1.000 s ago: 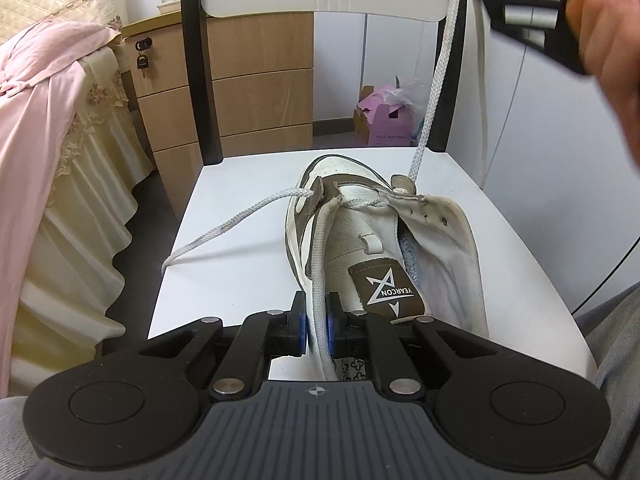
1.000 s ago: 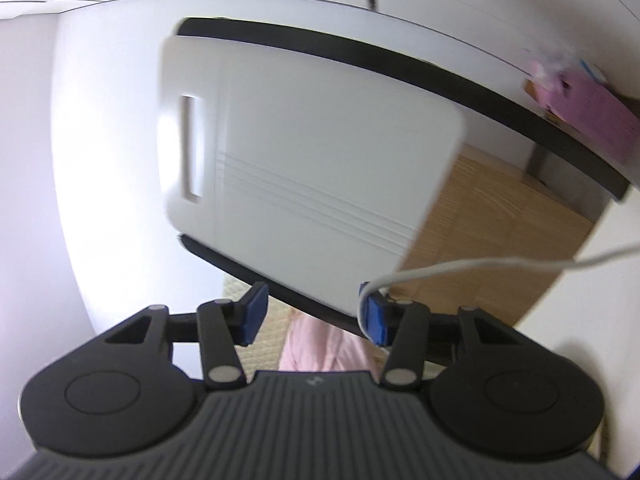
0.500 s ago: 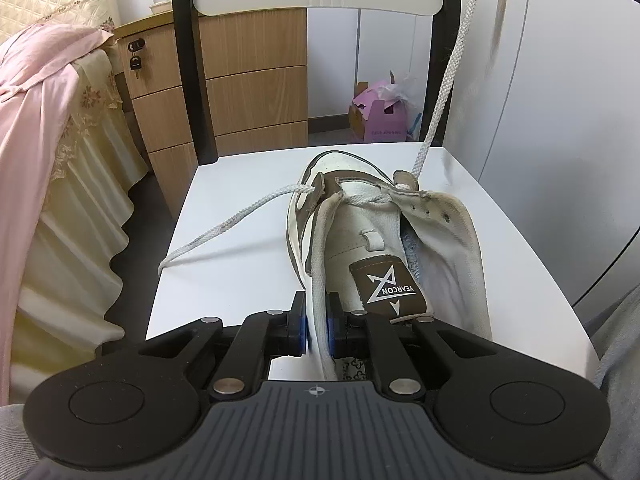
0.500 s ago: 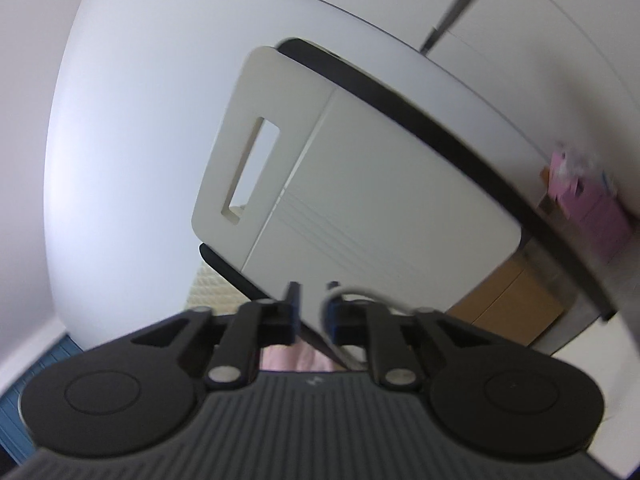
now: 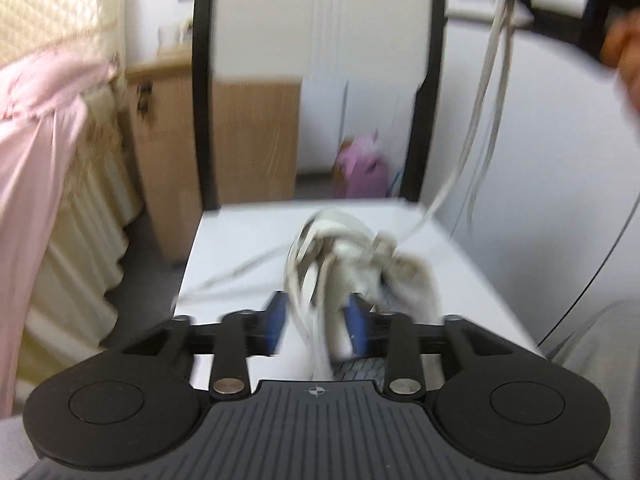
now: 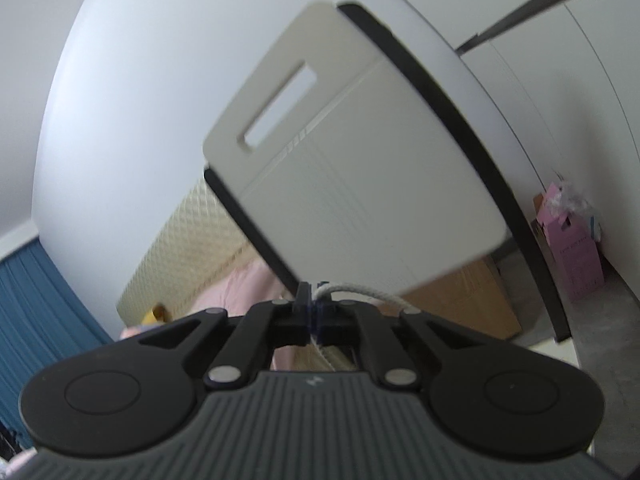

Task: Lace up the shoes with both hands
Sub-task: 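Pull the lace up and away from the sneaker with the right gripper, then grasp the lace with the left gripper below the right gripper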

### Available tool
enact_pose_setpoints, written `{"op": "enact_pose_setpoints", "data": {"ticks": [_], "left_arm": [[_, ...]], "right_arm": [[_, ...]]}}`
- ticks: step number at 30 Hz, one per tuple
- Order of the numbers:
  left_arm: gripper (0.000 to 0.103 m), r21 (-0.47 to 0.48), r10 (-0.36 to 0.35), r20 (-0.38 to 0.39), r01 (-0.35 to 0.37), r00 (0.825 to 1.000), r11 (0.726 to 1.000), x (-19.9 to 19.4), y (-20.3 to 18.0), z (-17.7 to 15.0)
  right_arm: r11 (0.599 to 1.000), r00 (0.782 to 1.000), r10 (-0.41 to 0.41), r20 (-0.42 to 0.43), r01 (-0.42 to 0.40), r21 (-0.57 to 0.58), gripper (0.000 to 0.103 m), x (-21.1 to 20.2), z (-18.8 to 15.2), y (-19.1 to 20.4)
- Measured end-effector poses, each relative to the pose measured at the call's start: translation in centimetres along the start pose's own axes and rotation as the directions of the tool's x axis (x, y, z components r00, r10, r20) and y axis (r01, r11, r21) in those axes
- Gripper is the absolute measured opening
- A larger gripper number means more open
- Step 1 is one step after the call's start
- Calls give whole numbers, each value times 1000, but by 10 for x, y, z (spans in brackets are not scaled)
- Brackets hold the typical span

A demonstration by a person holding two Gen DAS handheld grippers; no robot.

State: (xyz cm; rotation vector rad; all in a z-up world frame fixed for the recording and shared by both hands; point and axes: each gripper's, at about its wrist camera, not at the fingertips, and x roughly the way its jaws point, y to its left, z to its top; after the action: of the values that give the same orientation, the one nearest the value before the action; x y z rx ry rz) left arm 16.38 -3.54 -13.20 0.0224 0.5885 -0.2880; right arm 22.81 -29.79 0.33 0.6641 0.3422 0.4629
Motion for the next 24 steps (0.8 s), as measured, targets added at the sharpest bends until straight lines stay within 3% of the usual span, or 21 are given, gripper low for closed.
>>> {"op": "enact_pose_setpoints", "data": {"ticks": [6, 11, 18, 24], "left_arm": [[46, 97, -118, 98, 109, 988, 989, -7, -23, 0], [46, 124, -155, 169, 135, 973, 983, -6, -38, -2], [38, 162, -210, 167, 184, 963, 970, 1, -49, -5], [26, 181, -190, 172, 159, 967, 971, 4, -51, -8]], "right_arm": [[1000, 996, -14, -85, 15, 15, 3, 2, -51, -15], [999, 989, 4, -145, 2, 41, 3, 1, -88, -17], [1000, 985, 8, -173, -4, 24, 3, -4, -127, -16], [998, 974, 24, -224, -10, 64, 3, 3, -142, -21]]}}
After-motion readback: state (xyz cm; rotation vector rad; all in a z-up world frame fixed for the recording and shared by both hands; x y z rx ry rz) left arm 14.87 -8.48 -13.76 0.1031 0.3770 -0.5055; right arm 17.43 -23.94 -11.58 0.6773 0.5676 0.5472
